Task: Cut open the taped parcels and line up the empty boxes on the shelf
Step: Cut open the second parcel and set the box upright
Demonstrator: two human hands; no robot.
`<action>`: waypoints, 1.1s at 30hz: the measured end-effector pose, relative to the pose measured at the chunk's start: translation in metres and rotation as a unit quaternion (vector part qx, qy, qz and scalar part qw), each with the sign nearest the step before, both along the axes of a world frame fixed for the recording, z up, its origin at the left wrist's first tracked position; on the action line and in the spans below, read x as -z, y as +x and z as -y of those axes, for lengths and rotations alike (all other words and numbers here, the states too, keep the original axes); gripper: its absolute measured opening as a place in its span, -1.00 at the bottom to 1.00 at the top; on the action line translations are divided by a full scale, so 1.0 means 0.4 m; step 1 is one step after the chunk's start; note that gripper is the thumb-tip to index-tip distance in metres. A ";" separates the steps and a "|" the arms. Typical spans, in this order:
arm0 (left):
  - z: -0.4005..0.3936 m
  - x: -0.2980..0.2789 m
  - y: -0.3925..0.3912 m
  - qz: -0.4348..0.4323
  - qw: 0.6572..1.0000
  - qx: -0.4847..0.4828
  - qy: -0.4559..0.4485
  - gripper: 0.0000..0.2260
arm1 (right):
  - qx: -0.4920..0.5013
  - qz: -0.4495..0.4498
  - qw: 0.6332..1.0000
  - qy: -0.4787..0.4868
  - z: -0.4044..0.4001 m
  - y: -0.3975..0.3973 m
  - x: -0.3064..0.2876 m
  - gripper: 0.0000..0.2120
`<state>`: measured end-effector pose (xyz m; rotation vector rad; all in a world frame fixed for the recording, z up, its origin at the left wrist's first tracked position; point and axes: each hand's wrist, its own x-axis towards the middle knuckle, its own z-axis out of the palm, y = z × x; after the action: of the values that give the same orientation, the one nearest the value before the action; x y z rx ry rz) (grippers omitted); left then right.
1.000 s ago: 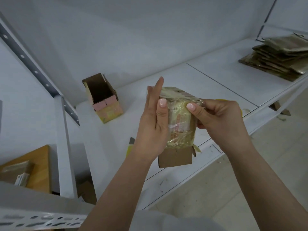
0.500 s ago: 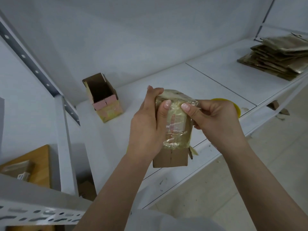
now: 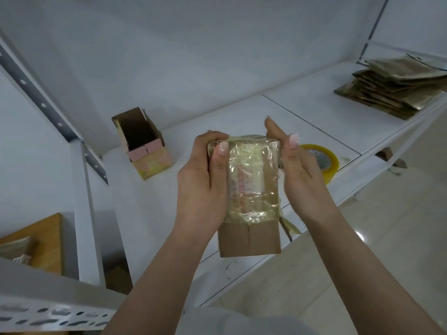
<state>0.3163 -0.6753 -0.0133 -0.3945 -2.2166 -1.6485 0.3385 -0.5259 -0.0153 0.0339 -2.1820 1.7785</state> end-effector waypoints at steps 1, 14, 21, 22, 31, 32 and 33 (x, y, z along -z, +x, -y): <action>-0.005 -0.001 0.003 0.000 1.000 -0.001 0.005 -0.73 | -0.018 0.003 1.000 -0.001 0.011 -0.001 0.009 -0.34; -0.017 0.022 -0.004 -0.044 0.999 -0.007 -0.029 -0.74 | 0.026 -0.043 0.997 0.055 0.016 -0.027 0.024 -0.67; -0.024 0.034 -0.020 -0.035 0.997 0.027 0.063 -0.78 | 0.102 -0.074 0.983 0.134 0.060 -0.035 0.057 -0.41; -0.015 0.041 -0.035 -0.035 0.997 0.023 0.059 -0.79 | 0.071 -0.058 0.987 0.135 0.058 -0.032 0.065 -0.34; 0.136 0.072 -0.181 -0.024 0.983 0.177 -0.047 -0.45 | -0.082 0.071 0.962 0.250 -0.118 -0.062 0.000 0.03; 0.143 0.068 -0.186 -0.017 0.976 0.209 -0.055 -0.42 | -0.134 0.110 0.938 0.299 -0.129 -0.065 -0.015 0.12; 0.145 0.062 -0.189 -0.013 0.968 0.242 -0.060 -0.41 | -0.180 0.145 0.911 0.341 -0.136 -0.067 -0.024 0.17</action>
<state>0.2408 -0.7332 -0.0380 -1.0565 -2.3311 -1.7155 0.3116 -0.4717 -0.0056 0.3763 -3.0816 1.1187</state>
